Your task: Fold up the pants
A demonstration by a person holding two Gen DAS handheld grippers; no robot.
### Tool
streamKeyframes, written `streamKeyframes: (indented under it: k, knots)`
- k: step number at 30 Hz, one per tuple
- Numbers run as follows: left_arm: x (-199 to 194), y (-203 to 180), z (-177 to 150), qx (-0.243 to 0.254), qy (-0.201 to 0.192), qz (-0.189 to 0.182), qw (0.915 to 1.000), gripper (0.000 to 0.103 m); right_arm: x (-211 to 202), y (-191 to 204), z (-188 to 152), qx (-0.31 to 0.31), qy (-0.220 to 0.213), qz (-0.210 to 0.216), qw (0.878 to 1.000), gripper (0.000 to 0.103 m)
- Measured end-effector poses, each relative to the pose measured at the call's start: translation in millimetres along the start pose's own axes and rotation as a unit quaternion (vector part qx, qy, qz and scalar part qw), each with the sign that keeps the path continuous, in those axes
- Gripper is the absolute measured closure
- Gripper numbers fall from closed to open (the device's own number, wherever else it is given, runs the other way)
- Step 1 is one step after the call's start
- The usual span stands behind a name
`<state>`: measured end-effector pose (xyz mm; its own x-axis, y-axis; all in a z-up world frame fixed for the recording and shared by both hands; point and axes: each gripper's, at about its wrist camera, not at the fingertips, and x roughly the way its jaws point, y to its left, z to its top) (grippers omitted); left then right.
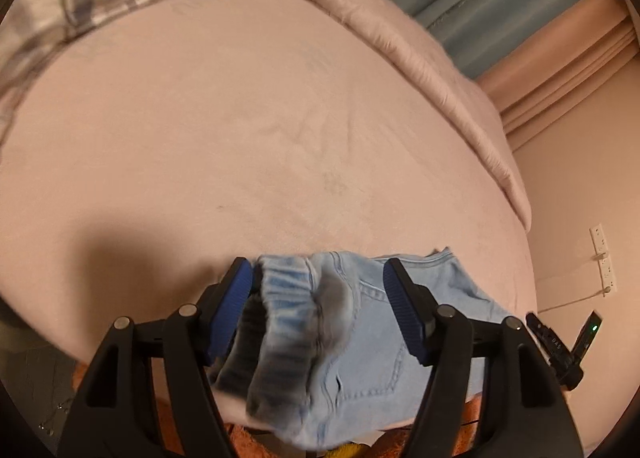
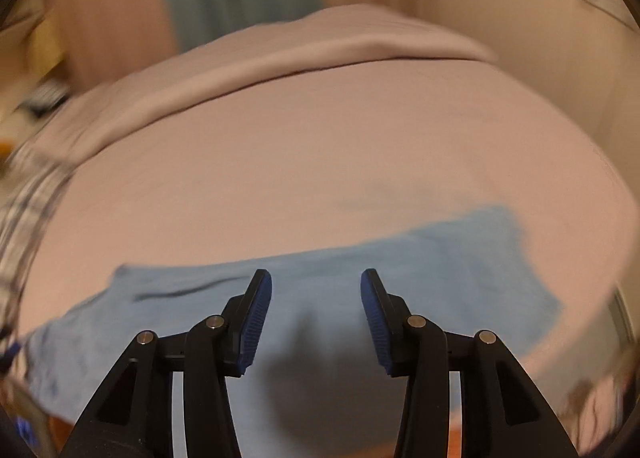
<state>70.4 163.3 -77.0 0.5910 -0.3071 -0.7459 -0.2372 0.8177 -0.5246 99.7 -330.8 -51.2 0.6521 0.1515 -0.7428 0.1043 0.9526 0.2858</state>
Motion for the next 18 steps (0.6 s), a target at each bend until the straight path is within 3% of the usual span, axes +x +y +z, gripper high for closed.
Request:
streamKeyframes:
  k: [1,3,6,10,13,18]
  knots:
    - [5.4,0.5,0.7,0.0,0.008,0.009,0.9999,0.038,7.1,14.7,2.4,-0.019,0.008,0.015,1.0,0.058]
    - [18.0,1.3,-4.7,0.009,0.023,0.031,0.9992,0.056,23.6,51.0,6.0,-0.066,0.027,0.04,0.997,0.058]
    - [19.3,8.0,-16.2,0.007,0.018,0.027,0.9995,0.066,44.6,101.8,9.5,-0.13,0.044,0.071,0.988,0.058]
    - [10.5,4.4,-29.6,0.037,0.008,0.037,0.9986,0.068,72.3,156.5,7.8,-0.197,0.079,0.113,0.971,0.058]
    - [11.9,9.2,-36.7,0.033,0.0,0.041,0.9986,0.068,91.5,191.3,6.9,-0.246,0.102,0.128,0.955,0.058]
    - [8.9,5.2,-51.5,0.038,-0.015,0.047,0.9981,0.068,119.3,216.3,-3.2,-0.282,0.142,0.114,0.942,0.058]
